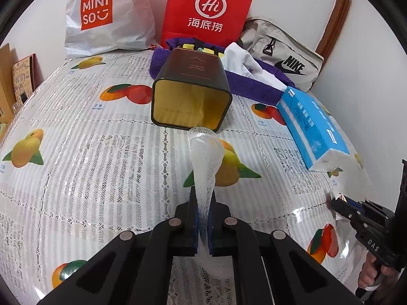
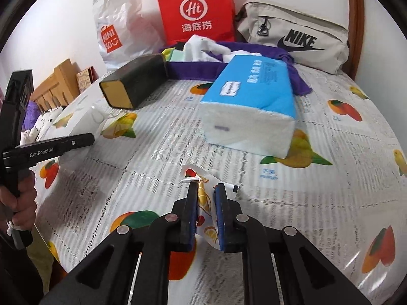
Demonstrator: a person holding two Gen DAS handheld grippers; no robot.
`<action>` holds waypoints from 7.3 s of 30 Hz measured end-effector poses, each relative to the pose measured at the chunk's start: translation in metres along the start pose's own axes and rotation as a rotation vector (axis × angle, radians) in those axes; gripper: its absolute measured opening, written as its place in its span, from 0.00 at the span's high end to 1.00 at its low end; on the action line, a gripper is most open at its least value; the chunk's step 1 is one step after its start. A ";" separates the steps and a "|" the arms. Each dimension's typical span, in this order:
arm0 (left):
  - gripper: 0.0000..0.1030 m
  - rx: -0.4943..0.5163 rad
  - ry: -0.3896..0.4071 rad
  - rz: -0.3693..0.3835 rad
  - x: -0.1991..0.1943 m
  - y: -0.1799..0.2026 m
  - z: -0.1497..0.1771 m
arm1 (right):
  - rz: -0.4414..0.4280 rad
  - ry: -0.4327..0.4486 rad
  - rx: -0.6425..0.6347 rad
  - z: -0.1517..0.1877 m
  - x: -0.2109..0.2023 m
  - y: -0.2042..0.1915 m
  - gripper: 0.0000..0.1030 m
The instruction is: Organize soft objects
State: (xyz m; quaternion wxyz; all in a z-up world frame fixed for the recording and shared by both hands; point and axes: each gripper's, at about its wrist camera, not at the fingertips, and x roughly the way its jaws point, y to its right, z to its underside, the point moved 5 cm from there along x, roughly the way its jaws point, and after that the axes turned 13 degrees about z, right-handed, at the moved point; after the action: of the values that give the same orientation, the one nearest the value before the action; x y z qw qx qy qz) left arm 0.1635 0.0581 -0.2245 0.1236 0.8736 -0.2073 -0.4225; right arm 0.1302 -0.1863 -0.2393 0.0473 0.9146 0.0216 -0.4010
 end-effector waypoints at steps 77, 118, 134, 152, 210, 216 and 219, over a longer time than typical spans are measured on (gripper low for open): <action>0.95 -0.004 0.023 -0.042 0.068 -0.004 -0.254 | 0.021 0.102 0.008 -0.263 0.093 0.071 0.93; 0.33 -0.006 -0.115 0.024 0.169 0.007 -0.280 | -0.014 -0.047 -0.010 -0.263 0.180 0.074 0.40; 0.15 0.023 -0.073 -0.020 0.091 0.027 -0.258 | -0.004 -0.014 0.019 -0.249 0.105 0.069 0.34; 0.00 0.061 0.099 -0.164 -0.043 0.083 -0.163 | 0.043 0.071 0.067 -0.162 -0.030 0.037 0.05; 0.00 0.124 0.222 -0.301 -0.153 0.147 -0.012 | 0.175 0.181 0.085 -0.033 -0.165 0.034 0.04; 0.00 0.126 0.223 -0.302 -0.154 0.147 -0.012 | 0.174 0.182 0.083 -0.033 -0.167 0.034 0.04; 0.00 0.125 0.224 -0.303 -0.154 0.148 -0.012 | 0.175 0.183 0.080 -0.033 -0.167 0.033 0.04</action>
State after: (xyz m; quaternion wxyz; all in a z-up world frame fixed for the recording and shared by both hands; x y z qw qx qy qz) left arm 0.0492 0.0000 -0.0538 0.0263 0.9425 -0.0841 -0.3225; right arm 0.0434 -0.2164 -0.0918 0.0434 0.9470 -0.0700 -0.3105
